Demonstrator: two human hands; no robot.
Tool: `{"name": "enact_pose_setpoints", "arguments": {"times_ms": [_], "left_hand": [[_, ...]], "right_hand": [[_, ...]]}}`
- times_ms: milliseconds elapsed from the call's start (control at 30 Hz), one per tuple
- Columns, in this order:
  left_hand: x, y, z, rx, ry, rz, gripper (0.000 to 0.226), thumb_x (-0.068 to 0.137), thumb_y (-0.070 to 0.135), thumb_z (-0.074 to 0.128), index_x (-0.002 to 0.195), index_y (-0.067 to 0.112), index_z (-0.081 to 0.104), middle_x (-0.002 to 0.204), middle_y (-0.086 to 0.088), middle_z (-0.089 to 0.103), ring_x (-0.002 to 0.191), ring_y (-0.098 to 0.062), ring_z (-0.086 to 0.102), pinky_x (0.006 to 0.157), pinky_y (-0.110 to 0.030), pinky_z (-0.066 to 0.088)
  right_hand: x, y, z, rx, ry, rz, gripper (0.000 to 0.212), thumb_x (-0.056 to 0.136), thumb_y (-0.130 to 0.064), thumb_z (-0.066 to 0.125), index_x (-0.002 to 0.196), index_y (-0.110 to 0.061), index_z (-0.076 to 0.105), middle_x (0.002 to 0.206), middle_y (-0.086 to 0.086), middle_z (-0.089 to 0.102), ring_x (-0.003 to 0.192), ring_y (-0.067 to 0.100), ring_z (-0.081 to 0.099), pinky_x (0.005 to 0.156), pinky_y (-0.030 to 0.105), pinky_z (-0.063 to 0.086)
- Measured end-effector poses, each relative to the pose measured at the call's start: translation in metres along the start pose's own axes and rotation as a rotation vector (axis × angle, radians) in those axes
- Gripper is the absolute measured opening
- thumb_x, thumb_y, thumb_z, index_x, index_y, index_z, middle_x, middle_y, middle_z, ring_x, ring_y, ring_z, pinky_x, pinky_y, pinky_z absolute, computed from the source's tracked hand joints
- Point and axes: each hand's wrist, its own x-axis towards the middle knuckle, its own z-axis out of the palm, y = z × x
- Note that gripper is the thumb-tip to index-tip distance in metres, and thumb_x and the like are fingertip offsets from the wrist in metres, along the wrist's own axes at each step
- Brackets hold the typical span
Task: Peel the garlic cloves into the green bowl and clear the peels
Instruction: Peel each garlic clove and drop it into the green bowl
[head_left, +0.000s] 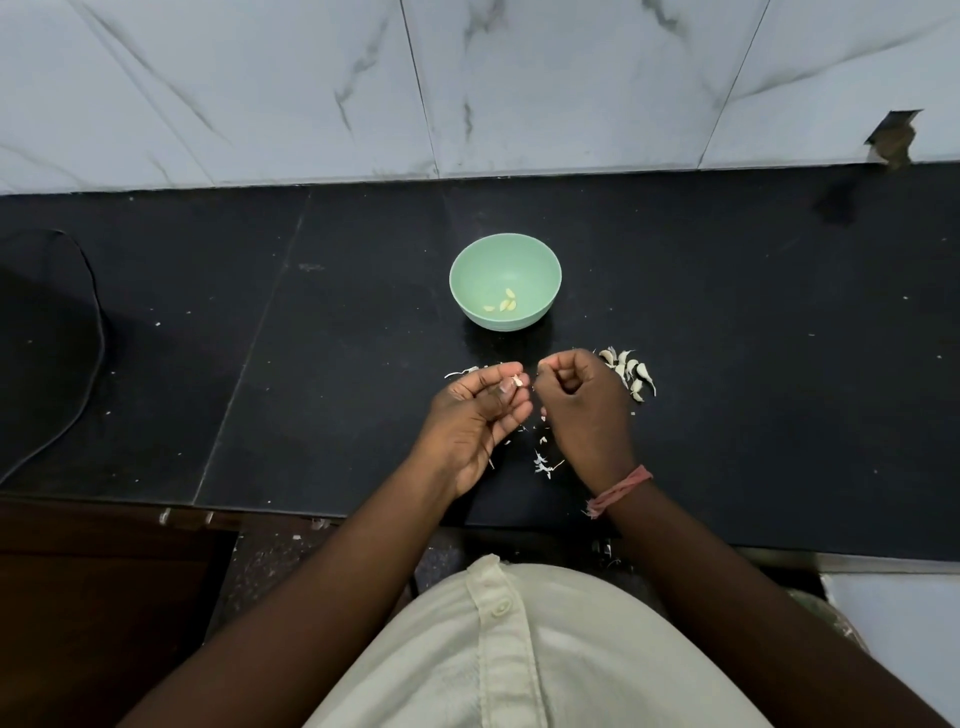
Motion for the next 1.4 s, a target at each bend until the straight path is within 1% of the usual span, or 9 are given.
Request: {"name": "enact_pose_setpoints", "arguments": {"times_ms": [67, 200, 333, 500, 667, 833, 1000, 1300, 1400], "left_hand": [[0.000, 0.001, -0.002, -0.013, 0.028, 0.020, 0.014, 0.093, -0.003, 0.059, 0.101, 0.003, 0.069, 0.087, -0.010, 0.075, 0.077, -0.014, 0.073, 0.073, -0.026, 0.061], [0.000, 0.003, -0.003, -0.019, 0.066, 0.062, 0.011, 0.092, -0.005, 0.060, 0.096, 0.003, 0.066, 0.084, -0.011, 0.075, 0.074, -0.015, 0.073, 0.075, -0.026, 0.062], [0.002, 0.002, -0.005, -0.001, 0.088, 0.097, 0.012, 0.090, -0.007, 0.061, 0.096, 0.001, 0.068, 0.085, -0.012, 0.073, 0.074, -0.015, 0.071, 0.074, -0.024, 0.061], [0.002, 0.002, -0.004, -0.025, 0.094, 0.109, 0.014, 0.091, -0.010, 0.059, 0.093, 0.000, 0.068, 0.084, -0.011, 0.073, 0.074, -0.015, 0.071, 0.073, -0.022, 0.061], [0.003, 0.003, -0.001, -0.038, 0.093, 0.113, 0.014, 0.090, -0.012, 0.058, 0.093, -0.001, 0.068, 0.082, -0.011, 0.072, 0.076, -0.016, 0.073, 0.073, -0.022, 0.060], [0.004, 0.003, 0.001, 0.009, 0.105, 0.141, 0.017, 0.089, -0.013, 0.059, 0.091, 0.002, 0.068, 0.075, -0.005, 0.073, 0.072, -0.012, 0.071, 0.073, -0.021, 0.060], [0.003, 0.002, 0.004, -0.035, 0.110, 0.123, 0.015, 0.090, -0.012, 0.059, 0.093, 0.001, 0.068, 0.078, -0.008, 0.073, 0.074, -0.014, 0.071, 0.068, -0.021, 0.059], [0.005, 0.006, 0.001, -0.023, 0.100, 0.089, 0.015, 0.088, -0.012, 0.061, 0.096, -0.002, 0.069, 0.082, -0.009, 0.075, 0.078, -0.016, 0.073, 0.076, -0.025, 0.061], [0.006, 0.009, 0.000, 0.013, 0.074, 0.073, 0.015, 0.088, -0.011, 0.063, 0.101, -0.005, 0.069, 0.090, -0.014, 0.074, 0.082, -0.018, 0.073, 0.073, -0.024, 0.060]], "right_hand": [[-0.001, 0.002, -0.001, 0.002, -0.025, -0.011, 0.008, 0.087, -0.008, 0.068, 0.090, -0.014, 0.073, 0.076, -0.007, 0.071, 0.070, 0.006, 0.068, 0.070, 0.034, 0.060], [-0.006, 0.002, -0.001, -0.016, -0.095, -0.053, 0.020, 0.087, 0.000, 0.064, 0.092, -0.016, 0.074, 0.082, -0.008, 0.073, 0.076, 0.005, 0.070, 0.076, 0.037, 0.061], [-0.006, 0.001, 0.001, -0.005, -0.135, -0.033, 0.027, 0.084, -0.011, 0.051, 0.089, -0.022, 0.074, 0.083, -0.008, 0.075, 0.078, 0.015, 0.073, 0.073, 0.049, 0.061], [-0.003, -0.005, 0.002, -0.012, -0.133, -0.052, 0.010, 0.091, -0.014, 0.064, 0.093, -0.018, 0.074, 0.078, -0.009, 0.072, 0.070, 0.007, 0.069, 0.072, 0.044, 0.060], [-0.002, -0.004, 0.003, -0.034, -0.173, -0.055, 0.008, 0.086, -0.019, 0.067, 0.085, -0.019, 0.075, 0.070, -0.006, 0.072, 0.065, 0.014, 0.070, 0.067, 0.047, 0.060], [-0.002, -0.007, 0.003, -0.075, -0.165, -0.060, 0.008, 0.086, -0.017, 0.070, 0.079, -0.019, 0.072, 0.062, -0.016, 0.068, 0.056, 0.004, 0.063, 0.061, 0.032, 0.055], [0.000, -0.006, 0.006, -0.065, -0.171, -0.032, 0.007, 0.086, -0.017, 0.070, 0.080, -0.018, 0.069, 0.064, -0.010, 0.071, 0.055, 0.002, 0.060, 0.058, 0.029, 0.052], [0.004, -0.009, 0.000, -0.143, -0.209, -0.063, 0.009, 0.085, -0.016, 0.068, 0.076, -0.019, 0.070, 0.061, -0.020, 0.067, 0.055, 0.000, 0.058, 0.057, 0.017, 0.046], [0.005, -0.009, 0.000, -0.184, -0.181, -0.076, 0.008, 0.083, -0.018, 0.069, 0.074, -0.019, 0.069, 0.060, -0.015, 0.065, 0.056, 0.000, 0.057, 0.055, 0.015, 0.045]]}}
